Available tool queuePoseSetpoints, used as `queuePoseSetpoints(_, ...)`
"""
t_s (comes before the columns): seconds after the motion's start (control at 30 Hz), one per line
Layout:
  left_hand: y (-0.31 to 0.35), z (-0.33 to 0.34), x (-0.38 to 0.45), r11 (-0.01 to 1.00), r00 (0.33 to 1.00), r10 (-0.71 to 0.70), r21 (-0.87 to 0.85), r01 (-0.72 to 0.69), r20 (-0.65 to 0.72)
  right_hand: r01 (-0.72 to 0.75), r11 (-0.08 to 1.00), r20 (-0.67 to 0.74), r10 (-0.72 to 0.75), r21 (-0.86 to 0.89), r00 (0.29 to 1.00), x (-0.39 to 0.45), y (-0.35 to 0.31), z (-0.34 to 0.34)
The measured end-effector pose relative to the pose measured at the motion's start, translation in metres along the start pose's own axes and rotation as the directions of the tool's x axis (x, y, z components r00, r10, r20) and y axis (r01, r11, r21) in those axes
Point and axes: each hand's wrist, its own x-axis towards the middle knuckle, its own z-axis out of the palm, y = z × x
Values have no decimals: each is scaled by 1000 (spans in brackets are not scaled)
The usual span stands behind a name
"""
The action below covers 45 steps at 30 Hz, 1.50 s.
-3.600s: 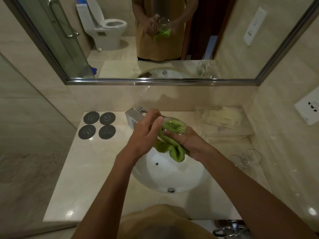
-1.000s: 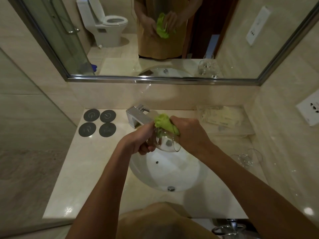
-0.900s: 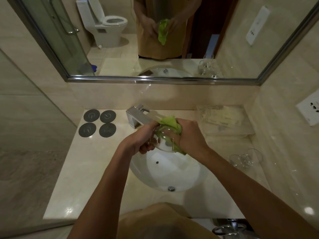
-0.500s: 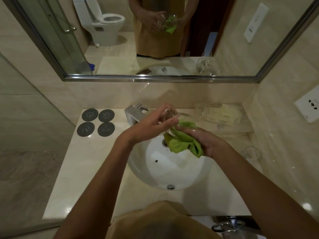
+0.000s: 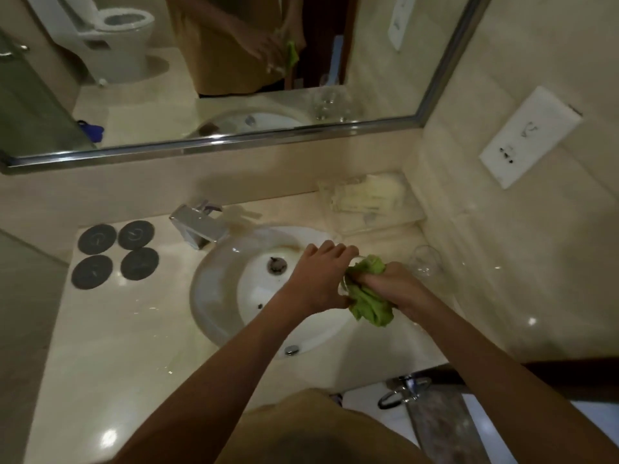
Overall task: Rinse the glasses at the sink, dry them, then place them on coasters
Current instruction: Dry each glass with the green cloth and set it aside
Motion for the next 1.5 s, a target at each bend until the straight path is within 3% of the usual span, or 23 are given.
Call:
queuePoseSetpoints(0.2, 33, 52, 26, 956, 974, -107, -248, 156, 201, -15, 994, 15, 14, 106, 1000, -13, 41, -69)
queuePoseSetpoints(0.4, 63, 104, 44, 951, 934, -141, -218, 220, 328, -56, 953, -164, 109, 299, 980, -6, 75, -127)
queuePoseSetpoints(0.5, 76, 122, 49, 968, 924, -143, -145, 205, 354, -121, 910, -130, 187, 397, 974, 1, 85, -142)
queuePoseSetpoints(0.63, 86, 137, 53, 950, 909, -141, -205, 235, 391, -110, 897, -131, 182, 428, 975, 8, 94, -150)
queuePoseSetpoints(1.13, 88, 153, 50, 881, 919, -194, -351, 316, 342, -105, 794, -42, 162, 599, 986, 39, 98, -142)
queuePoseSetpoints(1.37, 84, 122, 63, 929, 954, -203, -264, 259, 221, -142, 728, 81, 118, 671, 990, 48, 81, -123)
queuePoseSetpoints(1.43, 82, 112, 71, 901, 964, -209, -351, 256, 167, -149, 712, 86, 125, 686, 988, 52, 77, -119)
queuePoseSetpoints(1.5, 79, 106, 82, 804, 968, -227, -542, 246, 104, -159, 675, 71, 156, 720, 985, 60, 71, -114)
